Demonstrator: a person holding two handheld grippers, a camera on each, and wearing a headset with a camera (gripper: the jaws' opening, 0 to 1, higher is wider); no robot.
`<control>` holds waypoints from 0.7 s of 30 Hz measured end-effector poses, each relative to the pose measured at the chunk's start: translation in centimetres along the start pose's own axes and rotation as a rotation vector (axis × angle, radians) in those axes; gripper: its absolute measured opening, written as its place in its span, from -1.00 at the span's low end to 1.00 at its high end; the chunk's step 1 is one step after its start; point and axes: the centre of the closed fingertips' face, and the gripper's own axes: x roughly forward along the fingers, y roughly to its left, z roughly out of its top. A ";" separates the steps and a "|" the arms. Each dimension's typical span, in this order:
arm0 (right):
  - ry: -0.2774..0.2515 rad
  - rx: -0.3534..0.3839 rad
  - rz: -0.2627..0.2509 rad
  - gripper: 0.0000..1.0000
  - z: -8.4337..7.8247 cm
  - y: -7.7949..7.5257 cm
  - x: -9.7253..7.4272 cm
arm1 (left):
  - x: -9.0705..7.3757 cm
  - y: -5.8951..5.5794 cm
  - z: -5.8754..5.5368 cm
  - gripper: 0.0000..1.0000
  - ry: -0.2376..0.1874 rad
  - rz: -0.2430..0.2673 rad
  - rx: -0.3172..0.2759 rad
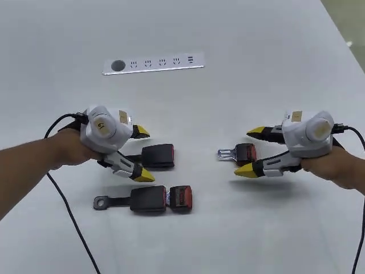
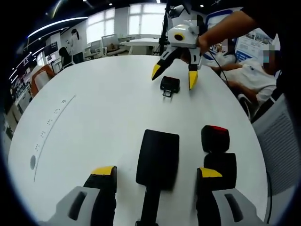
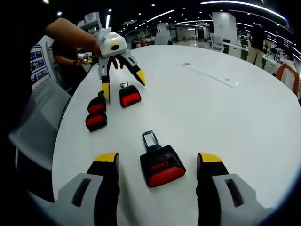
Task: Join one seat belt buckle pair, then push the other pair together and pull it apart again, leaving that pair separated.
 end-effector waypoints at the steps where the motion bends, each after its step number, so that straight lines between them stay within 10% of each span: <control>1: -0.002 0.005 0.007 0.29 -0.1 0.0 0.1 | 0.1 0.0 -0.1 0.41 0.000 0.000 0.000; 21: -0.007 -0.075 0.091 -0.15 -0.4 1.0 -0.2 | 0.6 0.7 -0.1 -0.13 -0.047 0.001 0.071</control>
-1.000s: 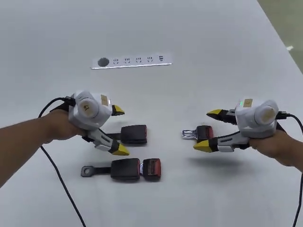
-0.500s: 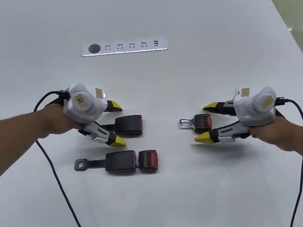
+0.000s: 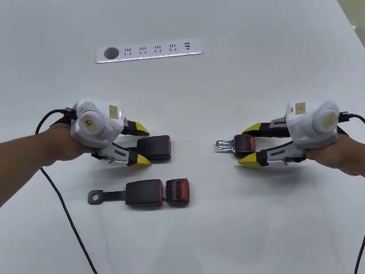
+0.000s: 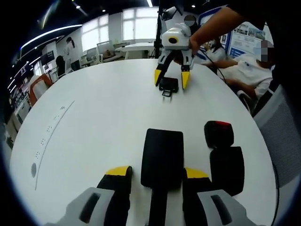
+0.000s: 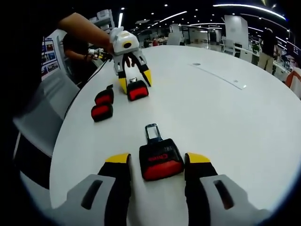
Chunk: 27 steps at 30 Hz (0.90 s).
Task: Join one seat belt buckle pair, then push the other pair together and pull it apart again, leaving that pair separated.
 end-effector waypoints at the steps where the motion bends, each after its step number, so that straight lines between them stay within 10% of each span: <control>1: -0.002 -0.003 0.001 -0.16 0.0 -0.1 -0.1 | 0.0 -0.1 0.0 -0.18 -0.003 -0.005 0.007; 27: -0.060 -0.059 0.049 -0.33 0.3 -0.4 0.9 | 0.7 -1.3 0.4 -0.33 0.022 -0.054 0.070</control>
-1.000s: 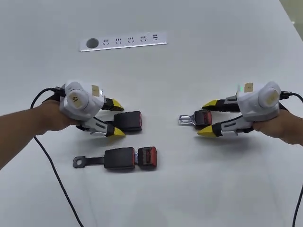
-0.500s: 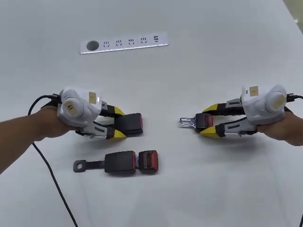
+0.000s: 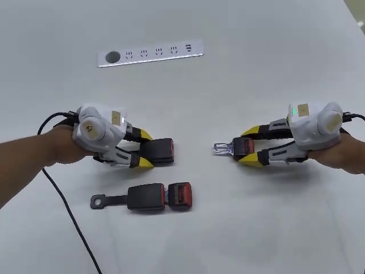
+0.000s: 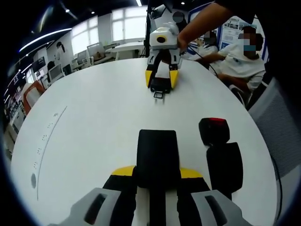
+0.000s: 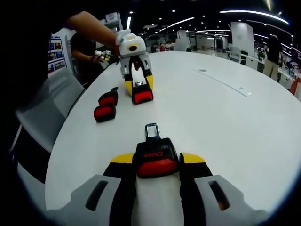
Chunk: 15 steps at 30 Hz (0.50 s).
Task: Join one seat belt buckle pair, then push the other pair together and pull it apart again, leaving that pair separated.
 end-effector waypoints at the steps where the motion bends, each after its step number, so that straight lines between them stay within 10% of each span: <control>1: -0.001 -0.003 0.000 -0.33 0.1 0.0 0.1 | -0.1 0.0 0.0 -0.33 0.001 0.000 -0.003; 15: -0.023 -0.009 0.025 -0.33 0.8 0.5 1.8 | -0.3 0.2 0.0 -0.33 0.010 -0.005 -0.001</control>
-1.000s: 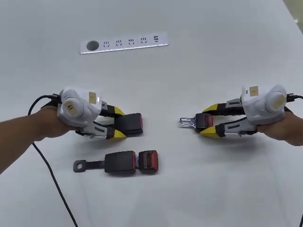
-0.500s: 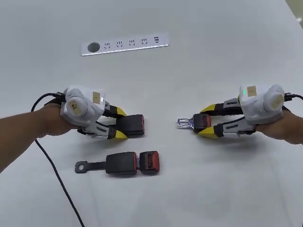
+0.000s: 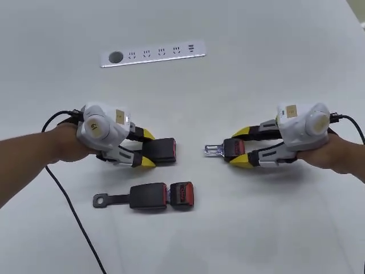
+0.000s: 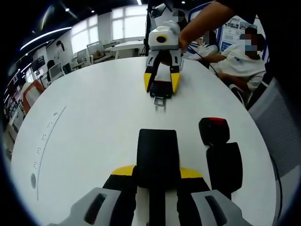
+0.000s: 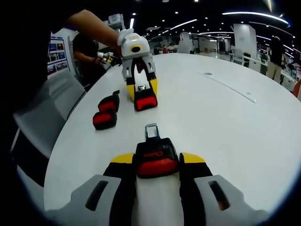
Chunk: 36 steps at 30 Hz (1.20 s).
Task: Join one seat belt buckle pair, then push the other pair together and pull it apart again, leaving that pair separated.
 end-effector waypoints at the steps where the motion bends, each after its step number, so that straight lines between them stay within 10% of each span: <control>1: 0.000 0.000 0.001 -0.33 0.1 0.0 0.1 | 0.0 0.0 0.0 -0.33 0.000 0.000 -0.001; 36: -0.042 -0.029 0.058 -0.33 4.3 0.7 6.0 | 0.0 0.1 -0.2 -0.33 0.021 -0.010 0.014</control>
